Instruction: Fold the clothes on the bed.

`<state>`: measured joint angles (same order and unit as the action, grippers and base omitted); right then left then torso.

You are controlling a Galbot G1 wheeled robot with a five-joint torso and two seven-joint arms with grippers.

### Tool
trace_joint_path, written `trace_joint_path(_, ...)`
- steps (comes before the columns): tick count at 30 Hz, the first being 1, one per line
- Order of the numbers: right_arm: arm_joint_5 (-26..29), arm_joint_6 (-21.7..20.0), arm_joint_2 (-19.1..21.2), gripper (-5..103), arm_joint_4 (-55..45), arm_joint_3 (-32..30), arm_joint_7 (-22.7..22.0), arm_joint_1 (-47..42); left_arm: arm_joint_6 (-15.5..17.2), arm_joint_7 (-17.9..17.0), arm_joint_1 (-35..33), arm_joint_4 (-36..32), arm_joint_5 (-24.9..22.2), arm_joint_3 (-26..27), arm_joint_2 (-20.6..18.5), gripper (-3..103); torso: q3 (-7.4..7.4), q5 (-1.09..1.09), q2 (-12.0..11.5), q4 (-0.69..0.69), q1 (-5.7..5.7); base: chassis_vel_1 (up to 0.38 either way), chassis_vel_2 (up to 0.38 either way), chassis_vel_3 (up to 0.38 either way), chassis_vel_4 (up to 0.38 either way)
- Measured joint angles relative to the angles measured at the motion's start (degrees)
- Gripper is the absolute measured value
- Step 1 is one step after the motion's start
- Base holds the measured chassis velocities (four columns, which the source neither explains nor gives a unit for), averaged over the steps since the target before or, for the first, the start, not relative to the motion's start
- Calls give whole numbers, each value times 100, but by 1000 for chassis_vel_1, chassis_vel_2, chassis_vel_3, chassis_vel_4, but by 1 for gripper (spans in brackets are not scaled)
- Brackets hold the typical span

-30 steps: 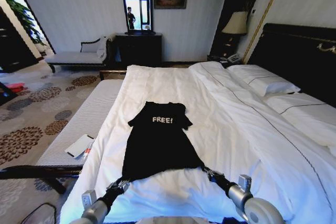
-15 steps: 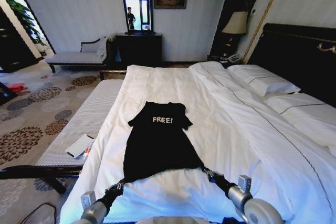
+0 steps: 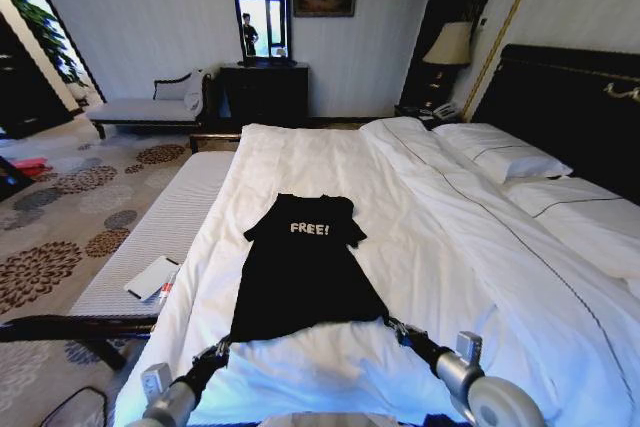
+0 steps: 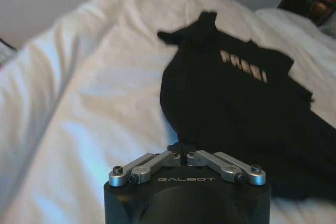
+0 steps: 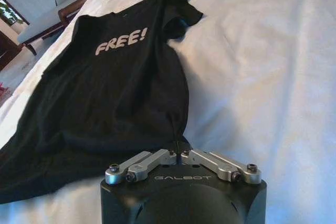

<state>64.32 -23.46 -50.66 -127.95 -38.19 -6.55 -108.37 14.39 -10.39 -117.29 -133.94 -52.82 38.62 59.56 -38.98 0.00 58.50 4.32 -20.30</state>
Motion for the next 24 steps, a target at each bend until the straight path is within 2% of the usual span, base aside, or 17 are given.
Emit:
trace_joint_path(3, 256, -555, 75, 0, -298, -338, -364, -266, -5, 2, -275, -245, -269, 515, -33, 0, 0, 0, 0, -1, 0, 0, 0, 0, 0)
trace_joint_path(4, 256, -555, 75, 0, -298, -338, -364, -266, -5, 2, -275, -245, -269, 515, -33, 0, 0, 0, 0, -1, 0, 0, 0, 0, 0)
trace_joint_path(8, 387, -987, 0, 0, -528, -733, -696, -623, 4, 9, -383, -403, -627, 882, -210, 0, 0, 0, 0, -1, 0, 0, 0, 0, 0)
trace_joint_path(11, 335, -1020, -85, 0, -577, -824, -728, -751, 8, 8, -422, -440, -656, 910, -281, 0, 0, -1, 0, 7, 0, 0, 0, 0, 0)
trace_joint_path(12, 283, -1024, -127, 0, -594, -835, -744, -790, 7, 19, -493, -461, -645, 912, -290, 0, 0, -1, 0, 6, 0, 0, 0, 0, 0)
trace_joint_path(14, 143, -1021, -175, 0, -593, -777, -749, -796, -34, 86, -670, -465, -506, 876, -260, 0, 1, 0, 0, -3, 0, 0, 0, 0, 0)
trace_joint_path(24, -561, -862, -389, 0, -372, -304, -559, -809, -242, 205, -1191, -366, -14, 720, -157, 0, 0, 0, 0, 0, 0, 0, 0, 0, 0)
